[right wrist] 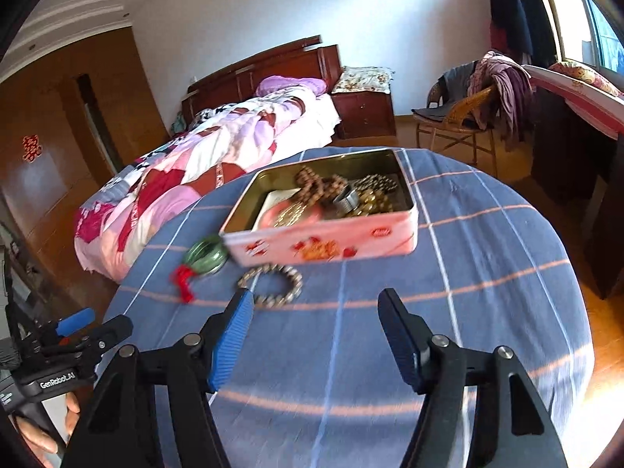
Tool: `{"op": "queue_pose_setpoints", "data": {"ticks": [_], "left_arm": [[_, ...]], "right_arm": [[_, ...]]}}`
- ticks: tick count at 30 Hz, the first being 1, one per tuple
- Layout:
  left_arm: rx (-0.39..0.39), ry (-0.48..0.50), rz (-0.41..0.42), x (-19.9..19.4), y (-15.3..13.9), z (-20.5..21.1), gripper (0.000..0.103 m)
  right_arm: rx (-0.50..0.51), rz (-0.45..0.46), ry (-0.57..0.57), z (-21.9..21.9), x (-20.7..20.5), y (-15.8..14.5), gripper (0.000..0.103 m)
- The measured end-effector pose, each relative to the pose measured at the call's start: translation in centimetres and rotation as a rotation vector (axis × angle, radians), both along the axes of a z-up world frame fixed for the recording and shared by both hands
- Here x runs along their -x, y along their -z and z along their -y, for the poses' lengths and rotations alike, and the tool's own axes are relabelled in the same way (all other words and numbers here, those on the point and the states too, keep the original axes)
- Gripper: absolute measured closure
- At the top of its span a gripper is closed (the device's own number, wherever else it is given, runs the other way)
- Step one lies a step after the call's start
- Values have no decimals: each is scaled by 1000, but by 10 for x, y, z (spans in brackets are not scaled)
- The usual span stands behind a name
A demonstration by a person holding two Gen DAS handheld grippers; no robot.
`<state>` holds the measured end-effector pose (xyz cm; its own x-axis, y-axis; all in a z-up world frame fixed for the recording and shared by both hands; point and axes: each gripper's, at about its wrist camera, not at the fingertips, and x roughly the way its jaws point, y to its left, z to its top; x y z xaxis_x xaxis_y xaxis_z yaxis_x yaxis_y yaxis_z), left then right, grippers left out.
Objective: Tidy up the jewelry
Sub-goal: 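Grasp the grey bead bracelet with the right tool while the left tool grasps the red tassel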
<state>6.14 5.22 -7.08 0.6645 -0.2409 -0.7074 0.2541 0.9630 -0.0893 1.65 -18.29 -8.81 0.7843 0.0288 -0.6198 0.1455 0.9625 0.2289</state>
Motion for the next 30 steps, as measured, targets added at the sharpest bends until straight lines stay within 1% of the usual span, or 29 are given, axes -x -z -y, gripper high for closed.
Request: {"op": "queue_pose_setpoints", "data": {"ticks": [4, 7, 10, 14, 19, 22, 24, 27, 29, 30], "left_arm": [[49, -23, -5, 11, -2, -13, 3], [61, -29, 1, 14, -2, -20, 4], [62, -32, 13, 10, -1, -20, 4], [60, -31, 5, -5, 3, -18, 4], [48, -16, -16, -26, 11, -14, 4], [49, -6, -30, -33, 16, -13, 4], [50, -3, -42, -38, 20, -11, 4], [58, 8, -61, -49, 23, -6, 4], [76, 16, -78, -57, 25, -1, 4], [84, 15, -91, -61, 27, 2, 5]], "right_arm": [[-4, -12, -27, -11, 13, -1, 36], [-6, -28, -42, -14, 10, 1, 36], [4, -54, -59, -14, -10, 4, 36], [9, -111, -93, -17, -53, 17, 36], [61, -214, -165, -32, -101, 38, 36], [90, -269, -207, -41, -120, 50, 36], [139, -257, -209, -48, -122, 51, 34], [167, -240, -212, -51, -119, 54, 34], [197, -241, -215, -55, -116, 54, 39], [228, -245, -215, -57, -114, 54, 49]]}}
